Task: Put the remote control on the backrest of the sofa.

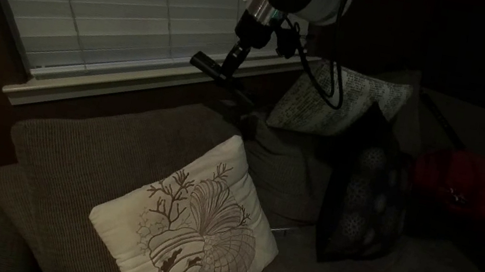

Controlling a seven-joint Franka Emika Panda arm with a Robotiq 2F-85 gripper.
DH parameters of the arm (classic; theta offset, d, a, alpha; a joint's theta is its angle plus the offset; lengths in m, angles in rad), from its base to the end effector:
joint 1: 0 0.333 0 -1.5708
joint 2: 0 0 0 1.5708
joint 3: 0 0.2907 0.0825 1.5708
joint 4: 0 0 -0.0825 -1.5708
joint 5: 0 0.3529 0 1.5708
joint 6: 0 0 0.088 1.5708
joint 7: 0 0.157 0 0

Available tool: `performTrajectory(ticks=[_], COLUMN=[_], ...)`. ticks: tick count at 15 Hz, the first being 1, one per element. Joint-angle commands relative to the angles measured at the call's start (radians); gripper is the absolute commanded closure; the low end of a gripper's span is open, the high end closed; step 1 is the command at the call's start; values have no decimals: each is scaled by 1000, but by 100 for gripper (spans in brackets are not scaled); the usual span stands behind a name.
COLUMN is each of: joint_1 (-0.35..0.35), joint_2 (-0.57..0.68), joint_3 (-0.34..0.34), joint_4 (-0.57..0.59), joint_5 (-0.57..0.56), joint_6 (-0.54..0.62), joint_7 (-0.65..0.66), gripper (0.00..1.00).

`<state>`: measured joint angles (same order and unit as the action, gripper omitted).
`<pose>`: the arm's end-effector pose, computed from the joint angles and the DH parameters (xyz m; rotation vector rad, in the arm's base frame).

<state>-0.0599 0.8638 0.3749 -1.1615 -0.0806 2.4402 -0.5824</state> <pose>0.7582 0.1534 0.2984 -2.7259 -1.0847 -0.7285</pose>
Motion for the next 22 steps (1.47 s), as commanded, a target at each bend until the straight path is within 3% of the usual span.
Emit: performTrajectory(ticks=[1, 8, 14, 22], joint_1=[79, 238, 321, 347], joint_2=[115, 315, 414, 449], joint_3=[-25, -221, -360, -399], joint_4=[244, 528, 641, 694], joint_5=[67, -33, -136, -148], joint_6=[-181, -456, -474, -416], joint_7=[-36, 120, 144, 72], gripper=[72, 72, 72, 72])
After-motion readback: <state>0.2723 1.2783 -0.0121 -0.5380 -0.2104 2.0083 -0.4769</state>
